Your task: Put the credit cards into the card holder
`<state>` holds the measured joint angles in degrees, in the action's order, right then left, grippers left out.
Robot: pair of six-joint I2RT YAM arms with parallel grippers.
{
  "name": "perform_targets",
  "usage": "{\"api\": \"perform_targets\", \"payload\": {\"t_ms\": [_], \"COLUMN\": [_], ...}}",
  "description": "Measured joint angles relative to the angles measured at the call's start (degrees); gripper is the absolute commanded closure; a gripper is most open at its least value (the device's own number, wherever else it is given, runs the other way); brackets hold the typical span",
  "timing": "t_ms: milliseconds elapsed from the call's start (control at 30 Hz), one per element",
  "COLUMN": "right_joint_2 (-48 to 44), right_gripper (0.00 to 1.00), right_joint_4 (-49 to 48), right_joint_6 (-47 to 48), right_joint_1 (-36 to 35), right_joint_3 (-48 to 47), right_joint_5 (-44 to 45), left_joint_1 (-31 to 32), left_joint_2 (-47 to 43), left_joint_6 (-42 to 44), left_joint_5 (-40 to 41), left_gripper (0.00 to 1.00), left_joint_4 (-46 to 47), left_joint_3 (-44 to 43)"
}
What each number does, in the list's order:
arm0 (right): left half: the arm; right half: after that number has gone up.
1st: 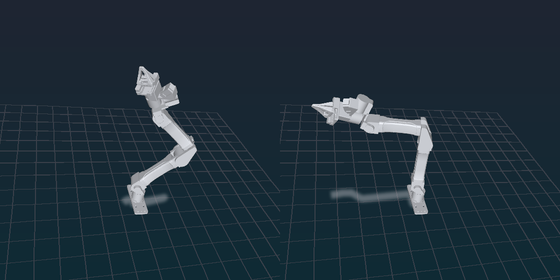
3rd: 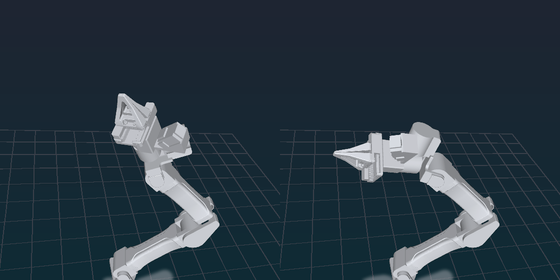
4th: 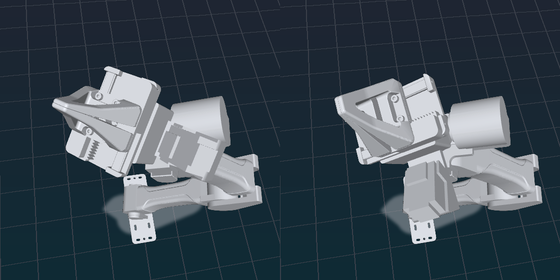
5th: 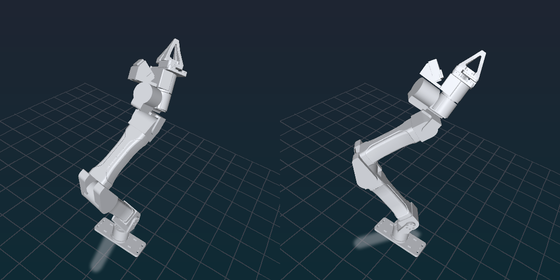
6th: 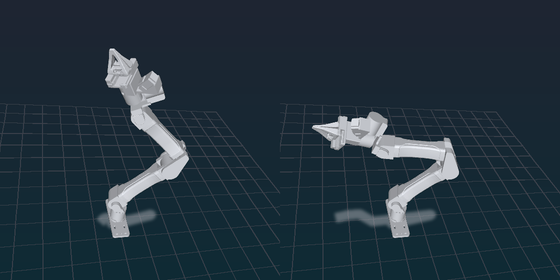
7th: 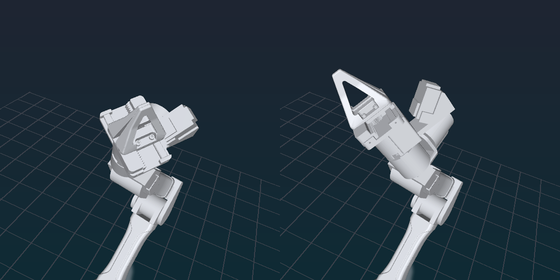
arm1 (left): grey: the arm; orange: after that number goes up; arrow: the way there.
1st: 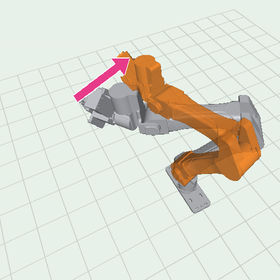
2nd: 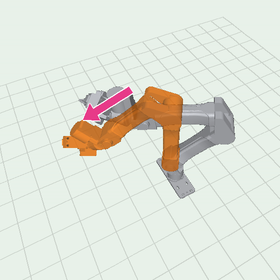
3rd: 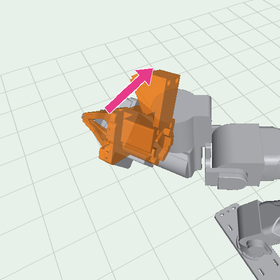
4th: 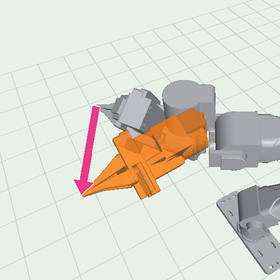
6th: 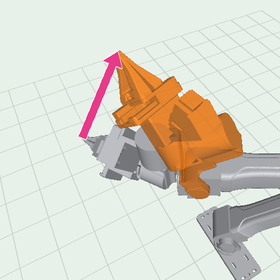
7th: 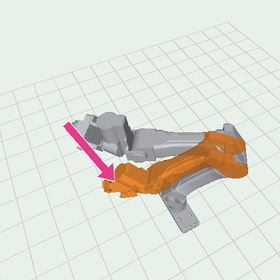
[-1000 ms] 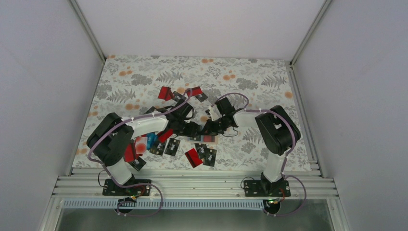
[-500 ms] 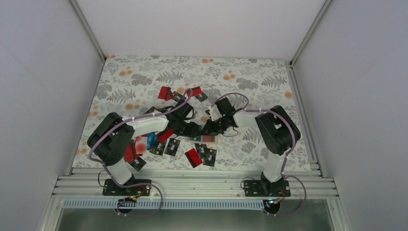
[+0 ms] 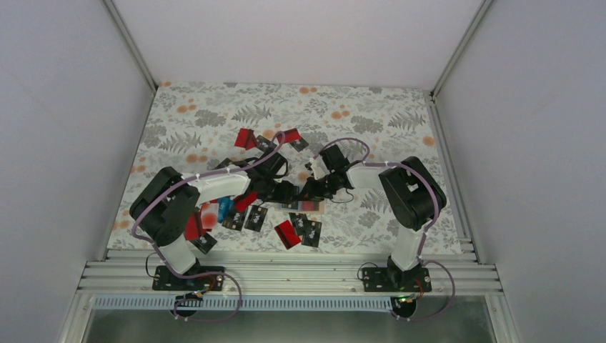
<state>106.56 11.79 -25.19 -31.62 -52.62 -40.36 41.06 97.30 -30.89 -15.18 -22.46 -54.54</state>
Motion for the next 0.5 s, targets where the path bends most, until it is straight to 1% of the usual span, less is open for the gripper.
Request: {"api": "perform_targets", "payload": {"t_ms": [500], "right_joint_2": [0.22], "right_gripper": [0.96], "right_joint_4": [-0.20], "right_joint_6": [0.17], "right_joint_1": [0.00], "right_joint_3": [0.00], "right_joint_5": [-0.24], "left_joint_1": [0.00], "left_joint_2": [0.76], "left_joint_6": [0.00], "left_joint_5": [-0.85], "left_gripper": [0.45], "left_joint_4": [0.74], "left_joint_3": [0.02]}}
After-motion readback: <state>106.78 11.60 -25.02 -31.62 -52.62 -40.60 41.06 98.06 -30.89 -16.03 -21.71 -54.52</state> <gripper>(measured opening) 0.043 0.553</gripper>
